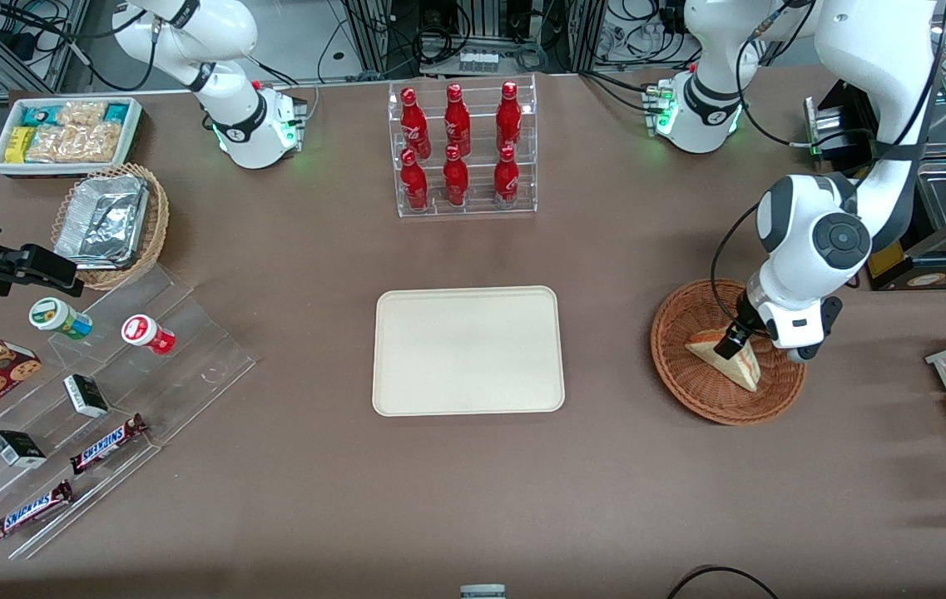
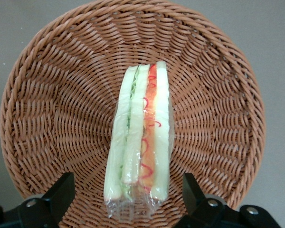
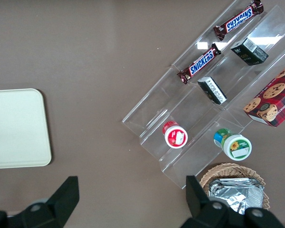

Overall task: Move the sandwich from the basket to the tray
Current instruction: 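Close the left gripper on the wrapped sandwich and lift it, then carry the sandwich with the left gripper over the white tray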

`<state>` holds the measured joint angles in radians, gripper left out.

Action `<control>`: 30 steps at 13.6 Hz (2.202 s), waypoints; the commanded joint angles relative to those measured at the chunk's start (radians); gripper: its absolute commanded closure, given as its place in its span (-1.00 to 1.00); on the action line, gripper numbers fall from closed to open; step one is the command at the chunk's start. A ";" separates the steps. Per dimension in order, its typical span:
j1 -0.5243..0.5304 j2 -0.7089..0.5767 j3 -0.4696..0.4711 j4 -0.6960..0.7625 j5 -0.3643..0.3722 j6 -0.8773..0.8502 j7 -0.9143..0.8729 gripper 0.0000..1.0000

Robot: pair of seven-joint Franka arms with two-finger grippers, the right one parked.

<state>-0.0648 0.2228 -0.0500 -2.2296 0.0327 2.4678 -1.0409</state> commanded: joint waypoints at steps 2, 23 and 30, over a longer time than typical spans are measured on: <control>-0.007 0.030 0.010 0.004 0.003 0.043 -0.021 -0.25; -0.452 0.134 -0.125 0.568 0.108 -0.514 -0.041 1.00; -0.624 0.418 -0.125 0.800 0.170 -0.465 -0.041 1.00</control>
<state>-0.6500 0.5599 -0.1872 -1.5348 0.1778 1.9960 -1.0789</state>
